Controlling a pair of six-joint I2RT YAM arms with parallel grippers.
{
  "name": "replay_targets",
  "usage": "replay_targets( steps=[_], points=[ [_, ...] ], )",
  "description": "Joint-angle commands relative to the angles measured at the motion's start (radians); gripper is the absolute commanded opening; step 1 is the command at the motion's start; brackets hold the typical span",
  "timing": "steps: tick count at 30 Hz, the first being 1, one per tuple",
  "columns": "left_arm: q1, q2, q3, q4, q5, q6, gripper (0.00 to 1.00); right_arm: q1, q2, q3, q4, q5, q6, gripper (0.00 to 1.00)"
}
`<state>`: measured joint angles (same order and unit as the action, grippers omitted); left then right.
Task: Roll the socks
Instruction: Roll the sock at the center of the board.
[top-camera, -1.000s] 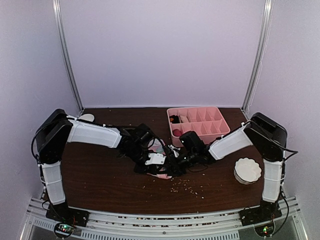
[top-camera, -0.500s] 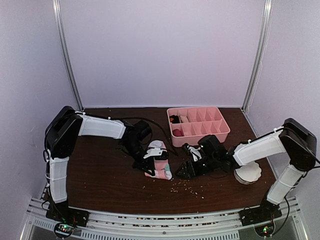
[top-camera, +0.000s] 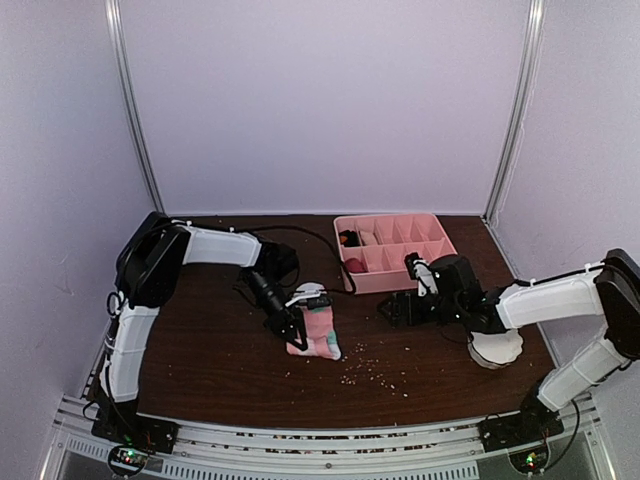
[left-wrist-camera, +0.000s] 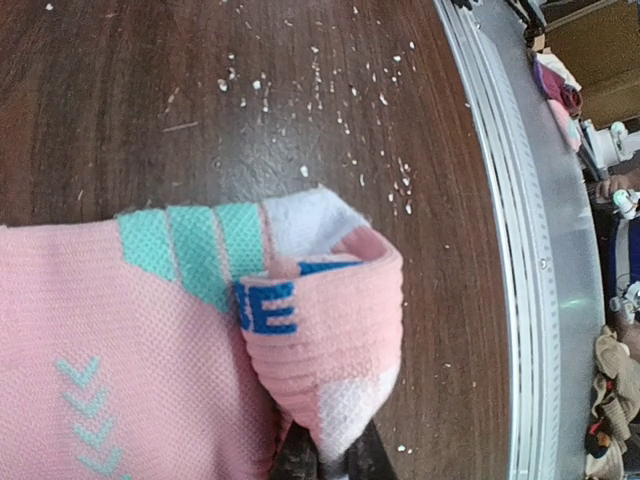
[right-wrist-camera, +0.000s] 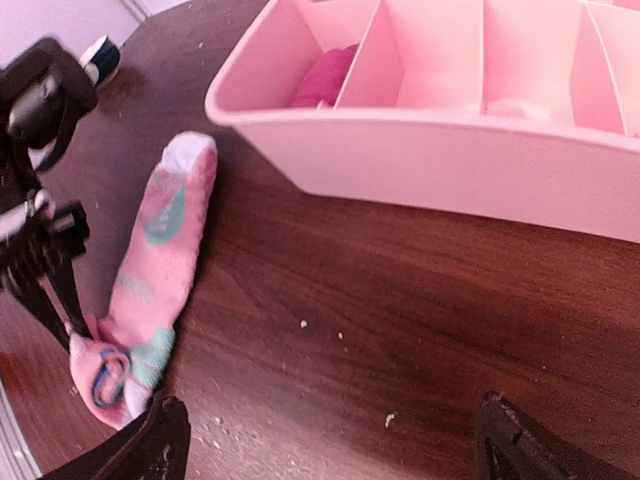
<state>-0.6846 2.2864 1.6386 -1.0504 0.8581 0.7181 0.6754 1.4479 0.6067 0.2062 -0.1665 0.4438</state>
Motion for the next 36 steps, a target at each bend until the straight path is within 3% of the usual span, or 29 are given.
replay_targets(
  steps=[1, 3, 5, 9, 11, 14, 19, 23, 36],
  points=[
    [0.026, 0.08, 0.041, -0.128, 0.002, -0.014, 0.0, 0.153, -0.075, -0.029, 0.087, 0.108, -0.215, 0.99],
    [0.031, 0.098, 0.061, -0.143, -0.004, -0.025, 0.0, 0.259, -0.098, 0.019, 0.003, 0.423, -0.293, 0.99],
    [0.034, 0.114, 0.077, -0.147, -0.032, -0.048, 0.0, 0.249, -0.105, 0.046, -0.034, 0.54, -0.231, 0.99],
    [0.034, 0.147, 0.105, -0.15, -0.09, -0.104, 0.0, 0.161, -0.169, -0.066, 0.172, 0.324, -0.169, 1.0],
    [0.034, 0.166, 0.114, -0.158, -0.097, -0.12, 0.0, 0.196, -0.145, -0.079, 0.228, 0.274, -0.294, 1.0],
    [0.034, 0.191, 0.131, -0.164, -0.14, -0.147, 0.0, 0.335, -0.075, -0.04, 0.177, 0.306, -0.591, 0.99],
    [0.035, 0.208, 0.143, -0.17, -0.166, -0.157, 0.0, 0.383, 0.03, 0.035, 0.111, 0.102, -0.832, 0.8],
    [0.035, 0.222, 0.156, -0.189, -0.151, -0.145, 0.0, 0.403, 0.158, 0.163, 0.001, 0.018, -0.97, 0.69],
    [0.036, 0.242, 0.185, -0.242, -0.109, -0.097, 0.0, 0.405, 0.421, 0.413, -0.152, -0.013, -1.213, 0.55]
  ],
)
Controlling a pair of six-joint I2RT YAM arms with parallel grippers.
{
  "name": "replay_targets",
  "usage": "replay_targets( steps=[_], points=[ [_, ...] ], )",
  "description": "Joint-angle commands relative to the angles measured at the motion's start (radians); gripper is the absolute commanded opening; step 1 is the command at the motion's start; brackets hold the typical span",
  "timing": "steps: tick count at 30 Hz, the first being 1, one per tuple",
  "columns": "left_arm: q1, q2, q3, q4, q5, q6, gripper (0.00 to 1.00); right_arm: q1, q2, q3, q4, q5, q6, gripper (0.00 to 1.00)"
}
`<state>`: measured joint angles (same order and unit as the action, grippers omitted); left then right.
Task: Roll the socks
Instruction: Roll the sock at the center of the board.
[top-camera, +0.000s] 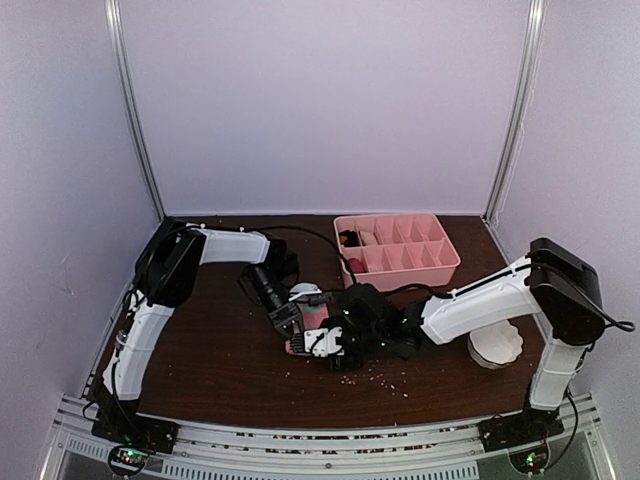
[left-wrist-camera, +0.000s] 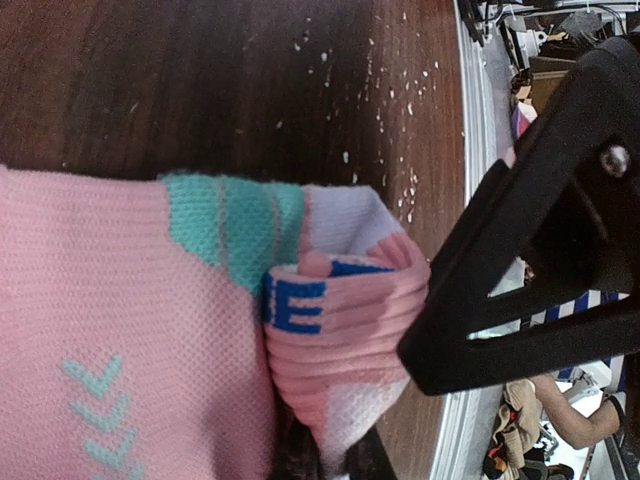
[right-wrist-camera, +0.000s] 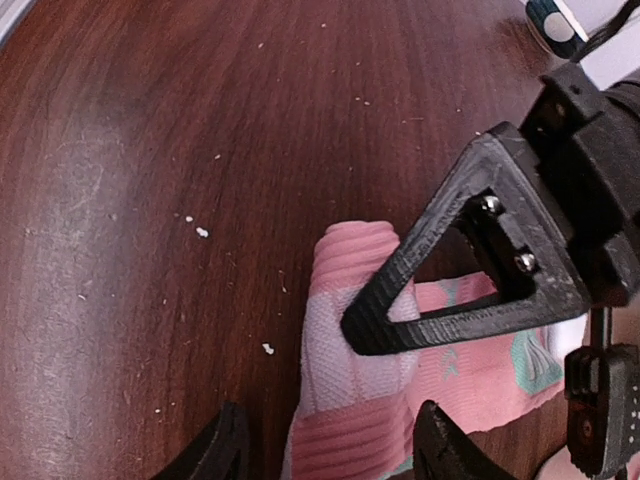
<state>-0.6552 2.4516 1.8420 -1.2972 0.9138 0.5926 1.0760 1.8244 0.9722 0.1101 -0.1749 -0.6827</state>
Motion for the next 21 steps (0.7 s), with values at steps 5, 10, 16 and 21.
replay_targets(
  steps=[5, 10, 16, 21],
  points=[
    [0.005, 0.079, -0.011, -0.023, -0.145, 0.055, 0.0, -0.002, 0.091, 0.102, -0.083, 0.047, -0.095, 0.47],
    [0.001, 0.084, -0.019, -0.088, -0.085, 0.121, 0.0, 0.0, 0.111, 0.131, -0.139, 0.033, -0.058, 0.42],
    [-0.021, 0.077, -0.042, -0.141, -0.018, 0.215, 0.0, 0.001, 0.117, 0.111, -0.143, 0.01, -0.005, 0.36],
    [-0.021, 0.049, -0.062, -0.151, 0.017, 0.26, 0.07, 0.002, 0.141, 0.103, -0.156, -0.022, 0.055, 0.29]
  ],
)
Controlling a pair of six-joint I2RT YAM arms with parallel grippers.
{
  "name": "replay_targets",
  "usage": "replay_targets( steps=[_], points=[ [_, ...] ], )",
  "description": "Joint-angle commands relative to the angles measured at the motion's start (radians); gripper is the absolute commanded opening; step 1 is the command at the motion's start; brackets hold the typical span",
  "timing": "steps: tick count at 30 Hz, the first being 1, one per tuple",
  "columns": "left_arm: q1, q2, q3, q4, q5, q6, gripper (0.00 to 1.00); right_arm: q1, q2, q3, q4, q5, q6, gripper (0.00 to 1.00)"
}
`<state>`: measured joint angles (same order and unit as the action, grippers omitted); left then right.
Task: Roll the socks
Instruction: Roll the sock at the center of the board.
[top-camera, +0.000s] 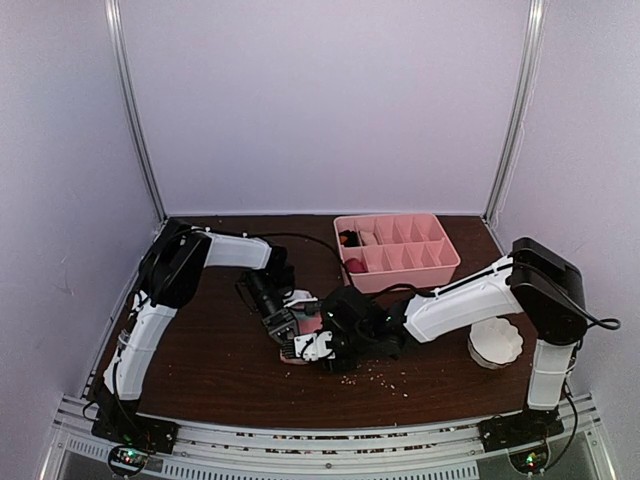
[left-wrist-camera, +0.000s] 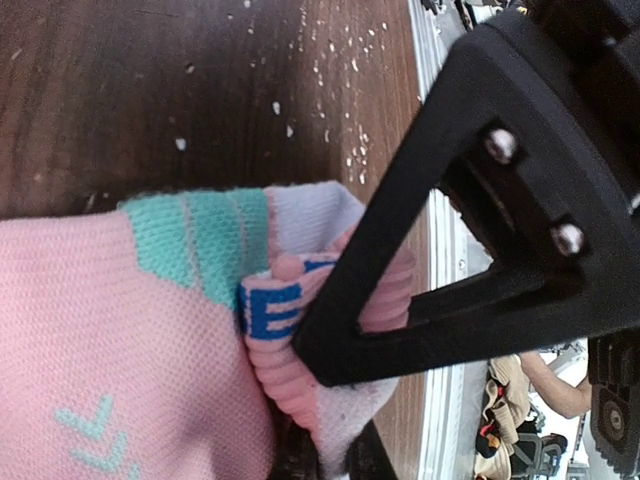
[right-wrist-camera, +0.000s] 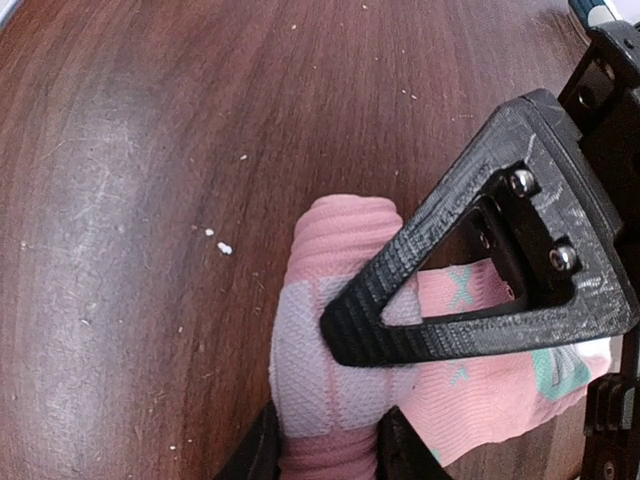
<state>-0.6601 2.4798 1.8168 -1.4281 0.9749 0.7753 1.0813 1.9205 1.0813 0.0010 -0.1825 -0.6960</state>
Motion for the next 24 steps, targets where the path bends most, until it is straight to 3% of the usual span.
replay_targets(
  steps=[1, 3, 4, 5, 9, 13, 16, 24],
  points=[
    [-0.016, 0.008, -0.048, -0.009, -0.044, 0.079, 0.16, -0.004, 0.053, -0.005, -0.056, -0.027, 0.08, 0.26],
    [-0.017, -0.038, -0.083, 0.049, -0.05, 0.067, 0.47, -0.005, 0.069, 0.0, -0.08, -0.054, 0.106, 0.21],
    [-0.015, -0.066, -0.104, 0.091, -0.065, 0.053, 0.82, -0.006, 0.076, 0.002, -0.09, -0.07, 0.125, 0.18],
    [-0.015, -0.101, -0.134, 0.15, -0.087, 0.022, 0.96, -0.008, 0.081, 0.004, -0.096, -0.088, 0.148, 0.15],
    [-0.006, -0.314, -0.314, 0.477, -0.232, -0.116, 0.98, -0.02, 0.094, 0.005, -0.11, -0.189, 0.272, 0.02],
    [0.01, -0.511, -0.459, 0.722, -0.397, -0.193, 0.98, -0.033, 0.123, 0.048, -0.182, -0.265, 0.405, 0.0],
    [0.009, -0.582, -0.489, 0.777, -0.499, -0.203, 0.98, -0.047, 0.154, 0.094, -0.26, -0.303, 0.487, 0.0],
    [0.032, -0.737, -0.542, 0.85, -0.622, -0.23, 0.98, -0.123, 0.176, 0.074, -0.219, -0.445, 0.717, 0.0]
  ],
)
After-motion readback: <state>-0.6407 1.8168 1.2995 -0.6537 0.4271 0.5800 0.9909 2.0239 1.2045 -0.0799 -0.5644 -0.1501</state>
